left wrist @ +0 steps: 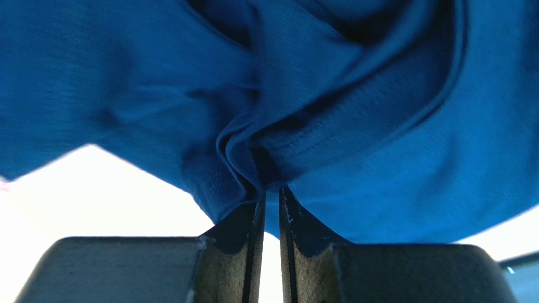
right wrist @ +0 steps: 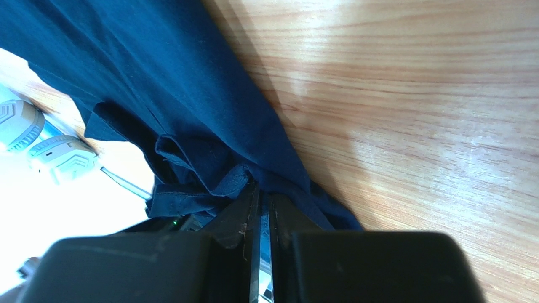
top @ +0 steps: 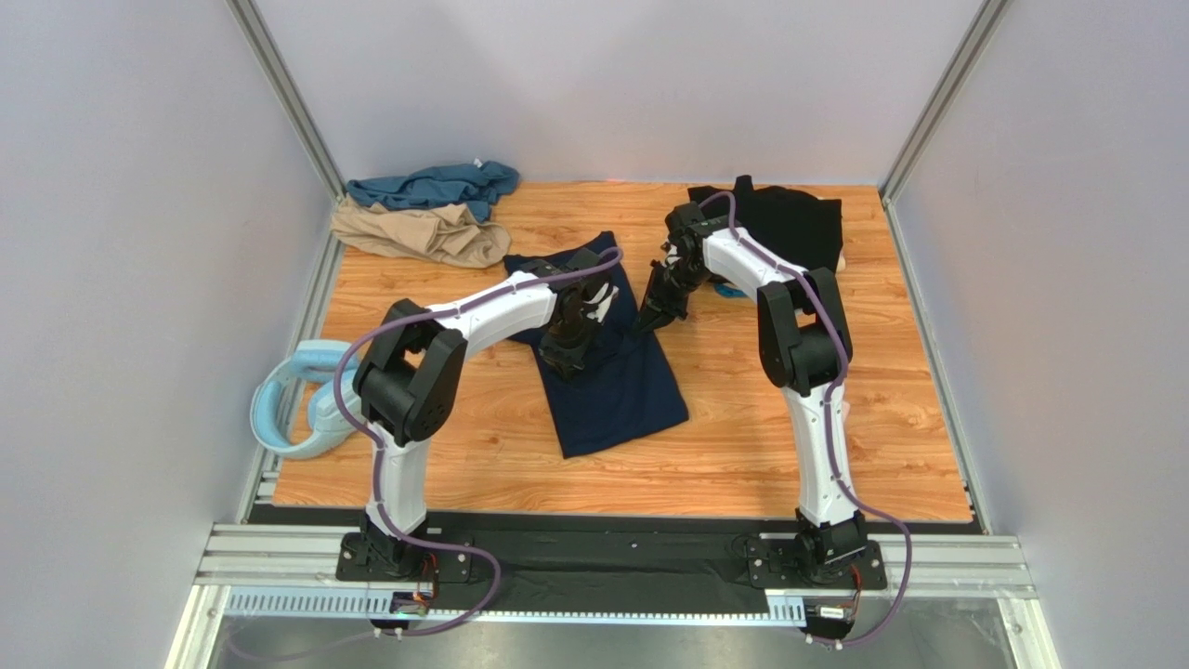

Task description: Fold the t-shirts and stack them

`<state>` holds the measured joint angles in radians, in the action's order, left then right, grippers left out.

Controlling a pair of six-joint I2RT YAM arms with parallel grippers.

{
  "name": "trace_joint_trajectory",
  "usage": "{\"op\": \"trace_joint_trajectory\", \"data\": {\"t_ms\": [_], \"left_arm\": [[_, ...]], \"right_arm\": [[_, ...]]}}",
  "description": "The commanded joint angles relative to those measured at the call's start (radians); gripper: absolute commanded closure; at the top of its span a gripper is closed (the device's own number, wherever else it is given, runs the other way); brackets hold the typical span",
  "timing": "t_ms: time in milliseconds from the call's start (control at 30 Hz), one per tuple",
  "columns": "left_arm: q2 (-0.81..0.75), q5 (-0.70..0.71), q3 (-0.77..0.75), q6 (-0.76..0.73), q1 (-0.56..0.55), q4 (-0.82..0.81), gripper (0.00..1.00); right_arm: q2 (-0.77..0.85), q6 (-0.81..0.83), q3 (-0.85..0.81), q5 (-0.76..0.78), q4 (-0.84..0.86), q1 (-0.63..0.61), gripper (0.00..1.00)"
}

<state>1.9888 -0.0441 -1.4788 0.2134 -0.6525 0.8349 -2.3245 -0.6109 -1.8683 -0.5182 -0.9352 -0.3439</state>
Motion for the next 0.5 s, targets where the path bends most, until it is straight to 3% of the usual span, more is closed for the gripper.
{"op": "trace_joint_trajectory", "data": {"t_ms": [0, 267, 467], "left_arm": [[-0.033, 0.134, -0.035, -0.012, 0.004, -0.040, 0.80], [-0.039, 0.156, -0.017, 0.024, 0.057, -0.036, 0.80], [-0.010, 0.161, -0.012, 0.023, 0.079, -0.023, 0.80]], "right_arm": [[0.014, -0.010, 0.008, -0.023, 0.018, -0.001, 0.91], [0.008, -0.032, 0.006, -0.055, 0.019, 0.009, 0.90], [0.004, -0.069, -0.002, -0.062, 0.038, 0.013, 0.80]]}}
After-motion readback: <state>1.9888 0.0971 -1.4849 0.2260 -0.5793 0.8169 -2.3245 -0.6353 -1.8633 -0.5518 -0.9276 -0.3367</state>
